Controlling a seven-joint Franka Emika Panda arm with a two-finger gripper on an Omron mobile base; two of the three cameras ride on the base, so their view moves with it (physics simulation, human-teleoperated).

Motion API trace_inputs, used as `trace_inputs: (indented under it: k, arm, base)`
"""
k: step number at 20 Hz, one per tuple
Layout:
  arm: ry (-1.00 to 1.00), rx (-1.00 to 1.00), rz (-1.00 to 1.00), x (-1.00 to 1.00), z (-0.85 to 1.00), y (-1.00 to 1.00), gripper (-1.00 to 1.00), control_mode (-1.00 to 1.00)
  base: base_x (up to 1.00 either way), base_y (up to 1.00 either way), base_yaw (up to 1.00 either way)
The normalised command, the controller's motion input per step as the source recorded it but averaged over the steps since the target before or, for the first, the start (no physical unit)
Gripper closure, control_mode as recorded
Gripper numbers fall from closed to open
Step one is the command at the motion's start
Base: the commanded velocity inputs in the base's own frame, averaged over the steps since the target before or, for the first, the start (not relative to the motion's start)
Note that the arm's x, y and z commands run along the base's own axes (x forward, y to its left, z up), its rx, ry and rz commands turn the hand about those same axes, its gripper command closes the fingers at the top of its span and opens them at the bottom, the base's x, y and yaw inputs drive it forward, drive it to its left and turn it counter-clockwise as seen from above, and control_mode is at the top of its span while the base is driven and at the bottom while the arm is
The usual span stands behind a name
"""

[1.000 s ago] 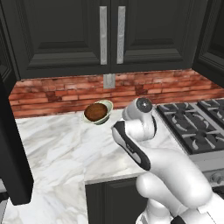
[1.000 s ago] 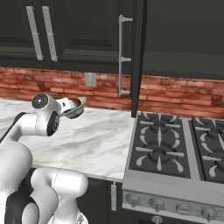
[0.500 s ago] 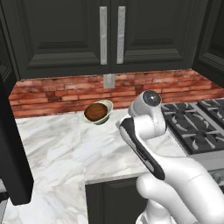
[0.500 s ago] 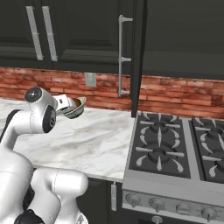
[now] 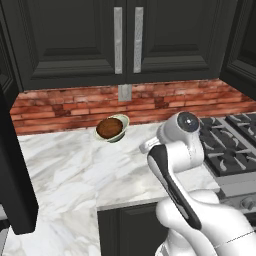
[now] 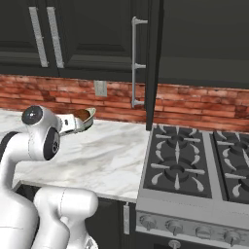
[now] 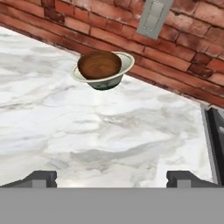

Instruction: Pick up the bowls on the counter and stack them on top of one another in the open cabinet. Place the smaller bowl on top of the larger bowl.

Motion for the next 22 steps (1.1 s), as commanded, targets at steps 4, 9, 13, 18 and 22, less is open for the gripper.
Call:
trace_inputs:
  k: [4, 9, 13, 18, 22]
  arm:
    - [0.03, 0.17, 0.0, 0.05, 0.0, -0.02, -1.0, -1.0]
    - [0.06, 0.35, -0.01, 0.04, 0.0, -0.11, -1.0, -1.0]
    - [0.02, 0.31, -0.06, 0.03, 0.0, 0.0, -1.0, -1.0]
    - [0.0, 0.05, -0.01, -0.01, 0.0, 0.01, -1.0, -1.0]
    - [0.01, 0.03, -0.05, 0.29, 0.0, 0.16, -1.0, -1.0]
  base:
    - [0.0, 0.0, 0.0]
    - [0.0, 0.0, 0.0]
    - [0.0, 0.0, 0.0]
    - [0.0, 0.0, 0.0]
    - [0.0, 0.0, 0.0]
